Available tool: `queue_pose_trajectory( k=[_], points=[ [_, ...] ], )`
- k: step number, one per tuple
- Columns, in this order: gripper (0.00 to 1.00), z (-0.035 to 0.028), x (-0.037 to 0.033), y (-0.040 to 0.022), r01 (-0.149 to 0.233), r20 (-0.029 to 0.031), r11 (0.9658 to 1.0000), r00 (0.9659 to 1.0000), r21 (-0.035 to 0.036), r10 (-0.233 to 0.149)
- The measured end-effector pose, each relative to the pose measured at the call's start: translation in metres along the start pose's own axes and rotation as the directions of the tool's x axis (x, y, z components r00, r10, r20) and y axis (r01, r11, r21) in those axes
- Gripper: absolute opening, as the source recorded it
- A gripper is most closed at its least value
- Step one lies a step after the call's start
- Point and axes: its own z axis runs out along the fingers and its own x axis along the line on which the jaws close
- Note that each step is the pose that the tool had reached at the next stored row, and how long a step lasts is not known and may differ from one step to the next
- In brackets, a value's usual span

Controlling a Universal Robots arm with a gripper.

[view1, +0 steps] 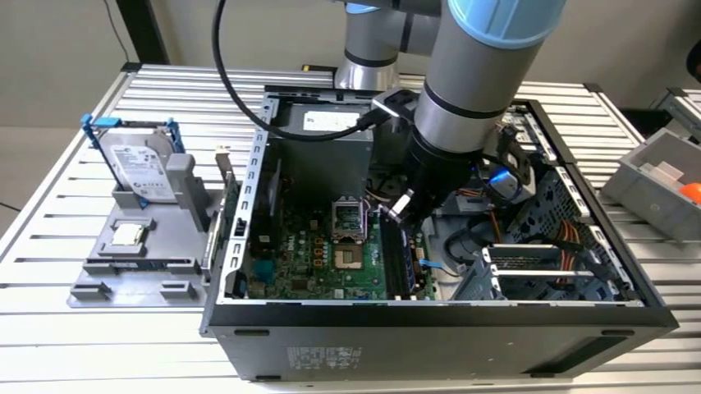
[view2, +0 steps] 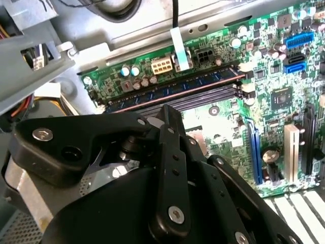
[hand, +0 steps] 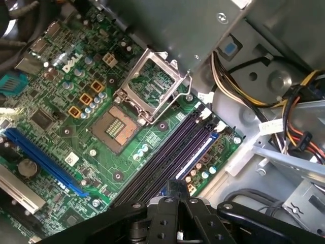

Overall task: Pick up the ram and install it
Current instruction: 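Press down the ram until it locks into place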

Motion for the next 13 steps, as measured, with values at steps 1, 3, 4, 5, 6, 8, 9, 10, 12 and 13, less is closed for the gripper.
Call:
queue_pose_trajectory(
  k=[1,3,4,5,6,8,9,10,12,13],
  points=[
    [0.0,0.0,0.0,0.0,0.007,-0.0004,1.0,1.0,-0.0002,-0.007],
    [0.0,0.0,0.0,0.0,0.011,-0.0006,0.9999,0.9999,-0.0004,-0.011],
    [0.0,0.0,0.0,0.0,0.012,-0.0006,0.9999,0.9999,-0.0005,-0.012],
    [0.0,0.0,0.0,0.0,0.012,-0.0006,0.9999,0.9999,-0.0004,-0.012],
    [0.0,0.0,-0.0001,0.0,0.012,-0.0006,0.9999,0.9999,-0.0004,-0.012],
    [0.0,0.0,-0.0006,-0.0004,0.014,-0.0007,0.9999,0.9999,-0.0005,-0.014],
    [0.0,0.0,-0.0011,-0.0008,0.017,-0.0008,0.9998,0.9998,-0.0006,-0.017],
    [0.0,0.0,-0.0014,-0.001,0.022,-0.0011,0.9998,0.9998,-0.0007,-0.022],
    [0.0,0.0,-0.0019,-0.0014,0.033,-0.0015,0.9995,0.9995,-0.0009,-0.033],
    [0.0,-0.0001,-0.002,-0.0015,0.04,-0.0019,0.9992,0.9992,-0.0011,-0.04]
  ],
)
